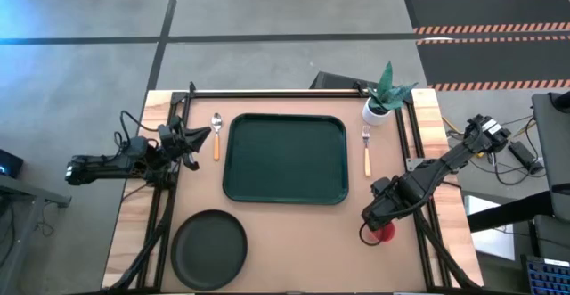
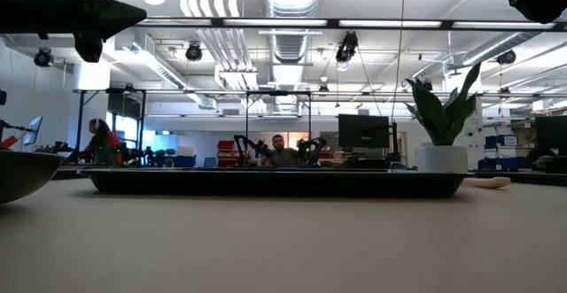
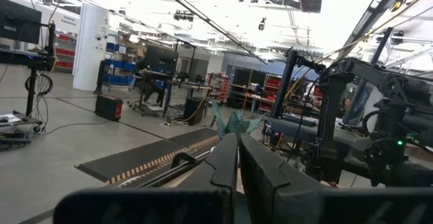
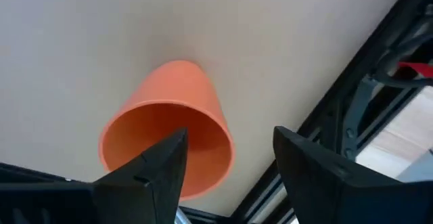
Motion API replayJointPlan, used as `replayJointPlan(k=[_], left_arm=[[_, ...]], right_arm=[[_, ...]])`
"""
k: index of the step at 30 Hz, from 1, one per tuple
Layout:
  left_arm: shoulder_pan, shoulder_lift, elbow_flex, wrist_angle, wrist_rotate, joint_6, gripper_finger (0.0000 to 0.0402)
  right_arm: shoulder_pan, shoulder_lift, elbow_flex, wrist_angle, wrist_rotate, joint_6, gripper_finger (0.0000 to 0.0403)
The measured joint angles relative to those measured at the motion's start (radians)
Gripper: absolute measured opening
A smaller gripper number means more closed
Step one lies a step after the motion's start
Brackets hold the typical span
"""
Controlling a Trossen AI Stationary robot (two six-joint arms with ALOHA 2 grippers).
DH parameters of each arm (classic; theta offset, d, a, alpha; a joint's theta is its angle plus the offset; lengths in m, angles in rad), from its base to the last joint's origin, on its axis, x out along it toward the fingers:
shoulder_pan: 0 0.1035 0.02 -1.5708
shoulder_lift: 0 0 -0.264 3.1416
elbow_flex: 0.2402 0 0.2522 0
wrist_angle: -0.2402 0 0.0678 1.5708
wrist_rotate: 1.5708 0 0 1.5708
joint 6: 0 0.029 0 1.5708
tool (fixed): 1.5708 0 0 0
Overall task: Pick and place plate/cup/fork/spoon on tray
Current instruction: Put the orange cup on the black tray
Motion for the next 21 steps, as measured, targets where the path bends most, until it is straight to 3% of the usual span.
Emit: replayJointPlan(k=[14, 17, 21], left_arm=[[0.000, 0.000, 0.000, -0.001, 0.000, 0.001, 0.0000], [0.000, 0.000, 0.000, -0.002, 0.000, 0.001, 0.0000], [0.000, 0.000, 0.000, -0.002, 0.000, 0.001, 0.0000]], right_arm=[[0.000, 0.001, -0.179, 0.236, -0.001, -0.015, 0.0200], [0.000, 0.002, -0.199, 0.243, -0.001, -0.015, 0.0163], [0.000, 0.002, -0.205, 0.257, -0.001, -0.016, 0.0064]])
